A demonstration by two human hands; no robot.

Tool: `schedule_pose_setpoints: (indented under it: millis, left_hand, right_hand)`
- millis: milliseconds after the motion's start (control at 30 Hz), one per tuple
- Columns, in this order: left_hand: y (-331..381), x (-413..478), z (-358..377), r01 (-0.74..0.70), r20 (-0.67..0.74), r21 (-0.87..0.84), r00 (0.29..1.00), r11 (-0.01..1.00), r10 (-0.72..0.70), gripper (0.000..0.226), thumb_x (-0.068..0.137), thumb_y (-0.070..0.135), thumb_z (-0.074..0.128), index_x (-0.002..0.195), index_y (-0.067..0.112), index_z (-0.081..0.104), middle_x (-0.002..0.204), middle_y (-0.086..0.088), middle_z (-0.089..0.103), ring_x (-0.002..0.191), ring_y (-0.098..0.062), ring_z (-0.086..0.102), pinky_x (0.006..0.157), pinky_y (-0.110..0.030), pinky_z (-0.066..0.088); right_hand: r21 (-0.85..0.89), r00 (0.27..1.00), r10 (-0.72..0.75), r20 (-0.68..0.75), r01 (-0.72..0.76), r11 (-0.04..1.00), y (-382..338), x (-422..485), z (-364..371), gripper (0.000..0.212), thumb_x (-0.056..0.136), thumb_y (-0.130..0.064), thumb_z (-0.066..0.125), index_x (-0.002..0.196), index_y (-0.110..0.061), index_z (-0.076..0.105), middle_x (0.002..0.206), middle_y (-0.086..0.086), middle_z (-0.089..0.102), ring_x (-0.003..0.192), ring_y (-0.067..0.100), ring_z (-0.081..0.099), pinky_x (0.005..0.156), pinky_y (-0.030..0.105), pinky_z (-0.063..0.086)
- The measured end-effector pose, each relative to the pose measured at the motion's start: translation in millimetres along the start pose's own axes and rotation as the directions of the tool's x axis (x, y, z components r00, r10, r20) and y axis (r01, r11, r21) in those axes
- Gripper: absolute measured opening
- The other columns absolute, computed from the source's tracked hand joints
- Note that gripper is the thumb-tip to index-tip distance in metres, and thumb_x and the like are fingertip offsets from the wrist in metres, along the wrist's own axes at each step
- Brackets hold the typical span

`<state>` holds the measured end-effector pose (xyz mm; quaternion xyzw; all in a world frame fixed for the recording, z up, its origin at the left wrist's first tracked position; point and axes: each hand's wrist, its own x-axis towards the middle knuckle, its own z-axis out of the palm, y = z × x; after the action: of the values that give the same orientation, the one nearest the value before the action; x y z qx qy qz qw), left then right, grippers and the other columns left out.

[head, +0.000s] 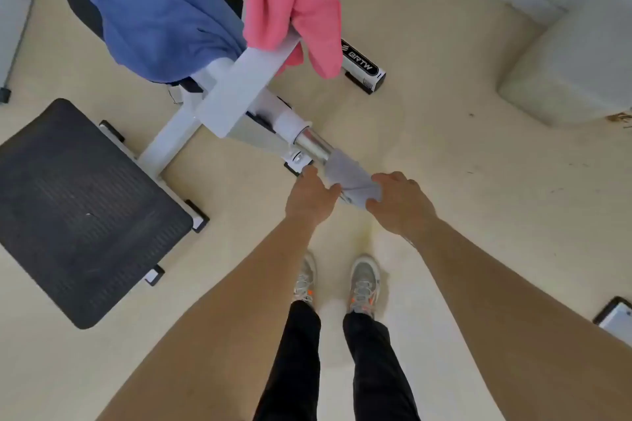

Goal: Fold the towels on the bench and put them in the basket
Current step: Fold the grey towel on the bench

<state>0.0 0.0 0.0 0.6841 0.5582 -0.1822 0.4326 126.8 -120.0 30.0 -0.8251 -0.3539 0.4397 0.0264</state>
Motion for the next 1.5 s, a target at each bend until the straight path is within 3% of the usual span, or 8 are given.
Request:
schedule_pose_setpoints:
  millis: [200,533,700,900,1067,1167,1267,1500]
  left_hand:
    - [-13,33,35,0.038,-0.037,-0.313,0.998,0.949,-0.052,0.043,0.094,0.033,0.064,0.124,0.009,0.042,0.108,0.001,0.056,0.101,-0.022,0.056,0.079,-0.028,0.038]
    - [-8,-21,18,-0.293,0.153,0.005,0.945,0.956,0.289,0.027,0.088,0.028,0.069,0.115,0.028,0.066,0.116,-0.007,0.062,0.108,-0.024,0.057,0.093,-0.039,0.047]
    - [23,-88,-36,-0.375,0.184,0.122,0.919,0.919,0.350,0.003,0.086,0.035,0.069,0.085,0.037,0.069,0.118,0.004,0.062,0.109,-0.019,0.058,0.090,-0.035,0.049]
    - [75,-180,-107,-0.429,0.254,0.048,0.879,0.902,0.404,0.049,0.087,0.025,0.072,0.131,0.036,0.055,0.126,0.009,0.057,0.105,-0.008,0.049,0.087,-0.021,0.040]
    - [129,-252,-152,-0.550,0.214,0.021,0.818,0.835,0.534,0.019,0.087,0.024,0.074,0.103,0.014,0.072,0.101,-0.005,0.066,0.089,-0.014,0.056,0.075,-0.023,0.043]
    - [154,-287,-175,-0.586,0.129,0.035,0.806,0.809,0.578,0.003,0.089,0.029,0.071,0.090,0.028,0.074,0.082,0.008,0.059,0.072,-0.011,0.055,0.066,-0.024,0.042]
    - [174,-313,-198,-0.678,0.137,0.069,0.733,0.732,0.666,0.036,0.092,0.022,0.066,0.061,0.041,0.066,0.059,0.006,0.050,0.060,-0.012,0.043,0.061,-0.029,0.036]
    - [202,-360,-230,-0.794,0.211,0.170,0.607,0.583,0.766,0.024,0.092,0.020,0.064,0.071,0.030,0.065,0.068,0.013,0.063,0.065,-0.004,0.055,0.064,-0.022,0.041]
  right_hand:
    - [0.023,0.976,-0.029,-0.215,0.034,0.999,16,32,44,0.030,0.093,-0.021,0.059,0.123,-0.016,0.055,0.120,0.008,0.050,0.108,0.031,0.048,0.083,0.041,0.049]
    - [-0.020,0.982,-0.063,-0.177,0.060,0.998,0,-9,18,0.012,0.098,-0.032,0.058,0.102,-0.022,0.064,0.100,0.001,0.064,0.093,0.026,0.061,0.077,0.037,0.050]
    - [0.097,0.995,-0.050,-0.089,0.059,0.994,-20,-74,-38,0.012,0.099,-0.027,0.053,0.088,-0.025,0.056,0.088,-0.002,0.062,0.086,0.023,0.057,0.069,0.028,0.040]
    - [0.231,0.987,-0.118,-0.109,0.141,0.963,-52,-168,-130,0.010,0.094,-0.023,0.059,0.084,-0.024,0.058,0.076,-0.011,0.057,0.073,0.013,0.054,0.058,0.018,0.036]
    - [0.276,0.970,-0.172,-0.171,0.214,0.937,-86,-239,-199,0.009,0.087,-0.021,0.065,0.079,-0.021,0.063,0.067,-0.009,0.055,0.062,0.010,0.050,0.055,0.022,0.035]
    - [0.265,0.952,-0.185,-0.244,0.249,0.931,-97,-278,-228,0.011,0.088,-0.028,0.066,0.083,-0.019,0.061,0.071,-0.001,0.057,0.063,0.014,0.048,0.055,0.026,0.035]
    - [0.249,0.920,-0.170,-0.353,0.268,0.931,-103,-315,-246,0.014,0.088,-0.032,0.066,0.083,-0.022,0.059,0.069,-0.001,0.055,0.063,0.014,0.048,0.055,0.028,0.034]
    - [0.240,0.875,-0.013,-0.484,0.147,0.960,-101,-391,-250,0.020,0.090,-0.044,0.064,0.082,-0.027,0.059,0.073,-0.006,0.056,0.071,0.015,0.053,0.060,0.032,0.040]
